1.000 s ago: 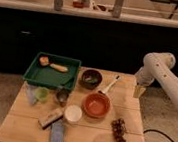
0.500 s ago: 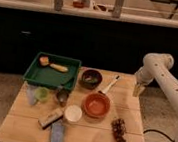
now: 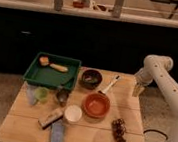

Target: Place brush in paper cup

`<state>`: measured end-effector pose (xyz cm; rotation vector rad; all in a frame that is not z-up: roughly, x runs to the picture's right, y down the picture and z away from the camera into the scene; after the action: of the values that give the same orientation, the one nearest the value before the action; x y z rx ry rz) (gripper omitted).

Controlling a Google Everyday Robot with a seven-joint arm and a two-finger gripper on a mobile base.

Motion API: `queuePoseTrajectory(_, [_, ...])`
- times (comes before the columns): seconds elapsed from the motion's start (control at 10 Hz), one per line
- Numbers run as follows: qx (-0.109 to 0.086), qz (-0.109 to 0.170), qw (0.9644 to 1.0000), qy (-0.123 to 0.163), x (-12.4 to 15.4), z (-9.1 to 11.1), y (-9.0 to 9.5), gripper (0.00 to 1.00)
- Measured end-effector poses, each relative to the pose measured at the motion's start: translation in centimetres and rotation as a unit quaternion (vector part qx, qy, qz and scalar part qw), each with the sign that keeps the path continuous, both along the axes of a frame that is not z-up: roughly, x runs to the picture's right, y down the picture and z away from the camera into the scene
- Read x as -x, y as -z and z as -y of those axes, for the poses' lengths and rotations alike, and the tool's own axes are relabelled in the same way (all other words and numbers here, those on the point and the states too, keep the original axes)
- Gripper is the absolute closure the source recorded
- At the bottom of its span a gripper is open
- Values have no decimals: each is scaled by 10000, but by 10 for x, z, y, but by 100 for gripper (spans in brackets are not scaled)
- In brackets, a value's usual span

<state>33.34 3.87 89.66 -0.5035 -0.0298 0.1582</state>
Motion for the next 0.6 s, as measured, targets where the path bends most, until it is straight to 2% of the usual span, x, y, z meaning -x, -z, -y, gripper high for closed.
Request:
queuePoseTrajectory(0.1, [-6,40,10000,-4,0,1,-5,20])
queuePoseTrajectory(0.3, [33,365,9988,310,17,3,4,20])
queuePoseTrajectory(0.6, [71,755,9946,702,43,1,14,20])
